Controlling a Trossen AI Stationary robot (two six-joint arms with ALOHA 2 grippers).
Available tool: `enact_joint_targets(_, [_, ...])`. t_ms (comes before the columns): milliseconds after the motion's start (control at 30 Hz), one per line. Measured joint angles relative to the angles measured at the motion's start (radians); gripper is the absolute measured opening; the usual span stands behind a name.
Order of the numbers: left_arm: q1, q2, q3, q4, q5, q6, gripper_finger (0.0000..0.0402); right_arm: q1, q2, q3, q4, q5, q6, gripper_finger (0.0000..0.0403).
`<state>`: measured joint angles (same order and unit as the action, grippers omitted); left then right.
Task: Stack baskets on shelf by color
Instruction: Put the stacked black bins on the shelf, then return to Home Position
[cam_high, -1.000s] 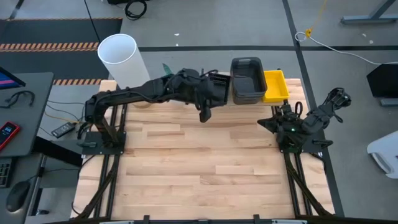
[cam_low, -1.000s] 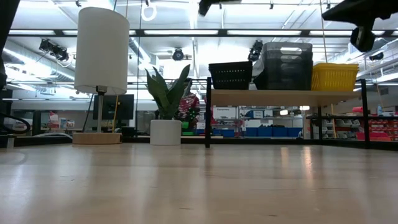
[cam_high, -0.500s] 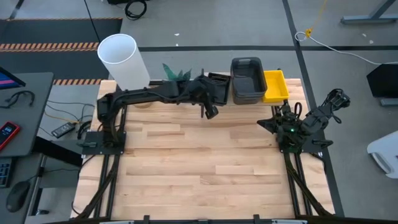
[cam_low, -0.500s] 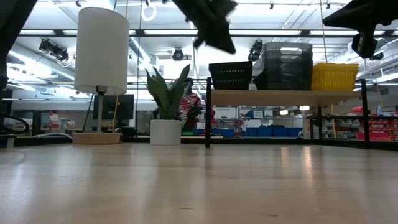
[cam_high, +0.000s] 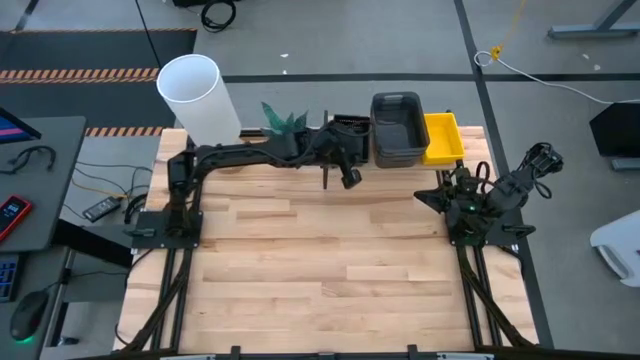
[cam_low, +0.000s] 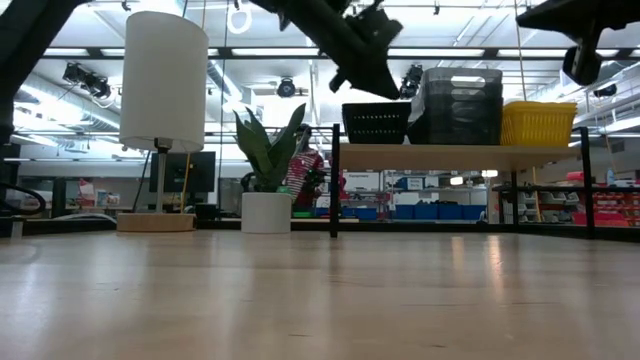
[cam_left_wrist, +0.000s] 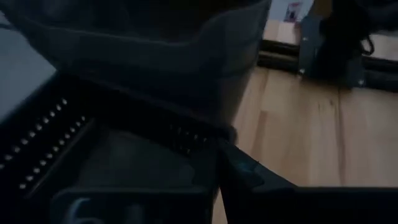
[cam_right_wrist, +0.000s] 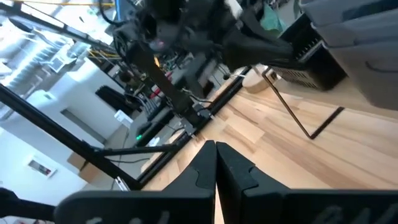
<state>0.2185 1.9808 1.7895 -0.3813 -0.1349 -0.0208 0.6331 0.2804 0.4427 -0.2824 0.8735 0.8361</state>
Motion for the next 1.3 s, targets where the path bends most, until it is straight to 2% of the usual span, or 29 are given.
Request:
enact_joint_targets(167, [0.012,0.024,-0.002,0.054,0.006,-0.027,0.0019,0.000,0.002,0.000,0.037,0.000,-0.032,0.0007])
enact_joint_targets(433, [-0.002,0.001,-0.002,0.179,0.091,-0.024,0.0012,0.000,0.001,0.000,0.044,-0.002,-0.041,0.0007])
enact_joint_targets(533, [-0.012,-0.035,0.001,0.174,0.102,-0.048,0.0010,0.000,0.001,0.000,0.064,-0.002,-0.088,0.0007])
enact_joint_targets(667, [-0.016,-0.088,0.001,0.178,0.202,-0.051,0.0009,0.001,-0.011,0.000,0.057,-0.002,-0.169,0.0007])
enact_joint_targets(967, [-0.028,-0.138,0.001,0.153,0.298,-0.013,0.0006,-0.001,-0.036,-0.005,0.006,0.011,-0.181,0.0007])
enact_joint_targets(1100, [-0.064,-0.129,-0.010,0.152,0.319,-0.016,0.0006,-0.001,-0.060,-0.081,0.033,0.007,-0.128,0.0007])
enact_joint_targets(1300, [-0.117,-0.165,-0.202,0.269,0.329,-0.084,0.0005,0.000,-0.106,-0.266,0.250,-0.003,-0.054,0.0007])
